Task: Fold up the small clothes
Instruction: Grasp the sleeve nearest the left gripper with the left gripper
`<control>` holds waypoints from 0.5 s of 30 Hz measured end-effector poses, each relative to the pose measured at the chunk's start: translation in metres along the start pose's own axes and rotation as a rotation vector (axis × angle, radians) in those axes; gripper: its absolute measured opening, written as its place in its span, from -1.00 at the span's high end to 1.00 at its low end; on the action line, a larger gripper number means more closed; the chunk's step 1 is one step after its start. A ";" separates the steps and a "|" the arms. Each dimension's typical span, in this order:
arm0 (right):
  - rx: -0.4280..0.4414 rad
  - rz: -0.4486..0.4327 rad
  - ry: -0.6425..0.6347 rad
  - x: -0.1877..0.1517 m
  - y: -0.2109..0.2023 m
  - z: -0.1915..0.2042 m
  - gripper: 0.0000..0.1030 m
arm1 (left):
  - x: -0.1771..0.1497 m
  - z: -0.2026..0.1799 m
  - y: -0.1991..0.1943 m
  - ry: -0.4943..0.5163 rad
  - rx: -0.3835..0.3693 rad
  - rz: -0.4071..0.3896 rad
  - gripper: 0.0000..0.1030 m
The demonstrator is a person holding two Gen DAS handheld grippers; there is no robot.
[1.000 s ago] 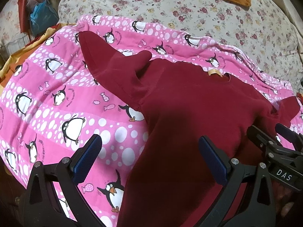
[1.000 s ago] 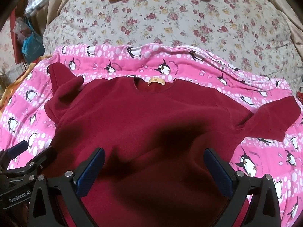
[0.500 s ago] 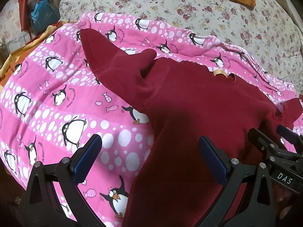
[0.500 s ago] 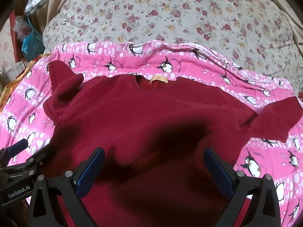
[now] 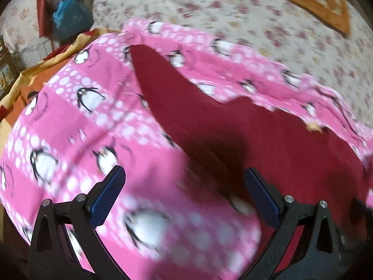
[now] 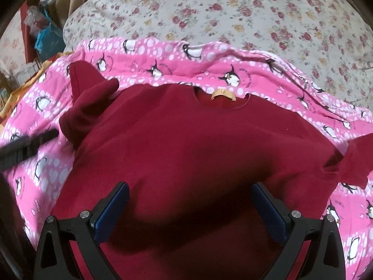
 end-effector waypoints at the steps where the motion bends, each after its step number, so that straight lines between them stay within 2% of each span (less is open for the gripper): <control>1: 0.004 0.004 -0.002 -0.001 0.001 0.001 -1.00 | 0.009 0.010 0.007 -0.021 0.005 0.007 -0.98; 6: 0.035 0.008 -0.003 -0.005 0.000 0.008 -1.00 | 0.056 0.047 0.044 -0.127 0.022 0.019 -0.98; 11: 0.077 0.040 -0.008 -0.008 0.008 0.017 -1.00 | 0.093 0.063 0.091 -0.199 0.022 0.037 -0.74; 12: 0.085 0.050 -0.012 -0.009 0.010 0.020 -1.00 | 0.096 0.065 0.100 -0.212 0.019 0.046 -0.64; 15: 0.094 0.063 -0.028 -0.010 0.013 0.024 -1.00 | 0.104 0.071 0.127 -0.259 0.013 0.090 -0.61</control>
Point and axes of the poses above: each gripper's, at about its wrist camera, not at the fingertips, and y roughly the way its jaws point, z to its left, x to its top, the point moved 9 cm from there along y, roughly the way its jaws point, and after that the axes turned 7 degrees about z, right-handed, at the moved point
